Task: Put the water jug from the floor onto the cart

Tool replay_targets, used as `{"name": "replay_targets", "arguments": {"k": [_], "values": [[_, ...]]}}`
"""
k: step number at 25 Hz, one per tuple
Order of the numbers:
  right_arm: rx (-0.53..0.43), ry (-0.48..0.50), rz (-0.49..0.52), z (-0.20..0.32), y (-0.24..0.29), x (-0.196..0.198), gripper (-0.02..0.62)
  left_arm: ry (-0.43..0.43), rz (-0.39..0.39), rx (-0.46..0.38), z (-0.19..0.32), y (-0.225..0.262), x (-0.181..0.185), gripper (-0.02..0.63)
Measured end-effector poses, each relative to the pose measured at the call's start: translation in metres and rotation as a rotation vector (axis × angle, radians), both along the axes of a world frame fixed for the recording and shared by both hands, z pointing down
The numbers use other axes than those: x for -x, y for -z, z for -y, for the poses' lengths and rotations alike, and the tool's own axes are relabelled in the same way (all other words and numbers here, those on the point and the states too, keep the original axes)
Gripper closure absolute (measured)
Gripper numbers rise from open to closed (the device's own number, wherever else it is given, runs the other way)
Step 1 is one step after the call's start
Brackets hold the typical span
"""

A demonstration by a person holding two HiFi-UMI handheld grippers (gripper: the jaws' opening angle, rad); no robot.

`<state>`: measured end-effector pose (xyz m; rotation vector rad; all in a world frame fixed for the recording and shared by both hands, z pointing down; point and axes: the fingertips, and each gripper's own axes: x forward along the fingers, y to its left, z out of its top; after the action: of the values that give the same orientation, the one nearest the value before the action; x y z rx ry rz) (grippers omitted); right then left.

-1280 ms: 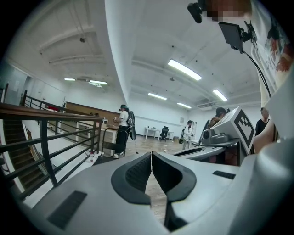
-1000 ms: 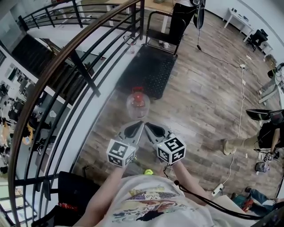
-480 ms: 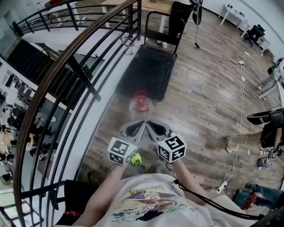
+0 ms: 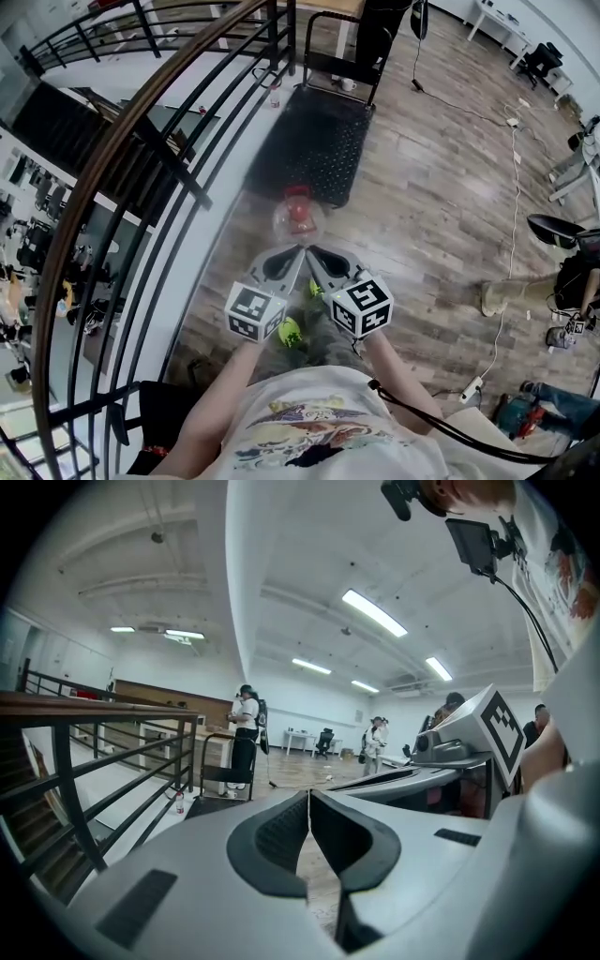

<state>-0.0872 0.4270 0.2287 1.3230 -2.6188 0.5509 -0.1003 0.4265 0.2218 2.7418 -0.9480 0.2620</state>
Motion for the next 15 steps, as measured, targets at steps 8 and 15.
{"name": "replay_targets", "arguments": {"k": [8,15], "values": [[0.018,0.016,0.021,0.045,-0.009,-0.008,0.568,0.017,0.029,0.022,0.043,-0.01,-0.007,0.594],[0.034,0.034,0.03,0.094,-0.016,-0.027,0.568,0.058,0.037,0.033,0.089,-0.017,-0.026,0.594]]}}
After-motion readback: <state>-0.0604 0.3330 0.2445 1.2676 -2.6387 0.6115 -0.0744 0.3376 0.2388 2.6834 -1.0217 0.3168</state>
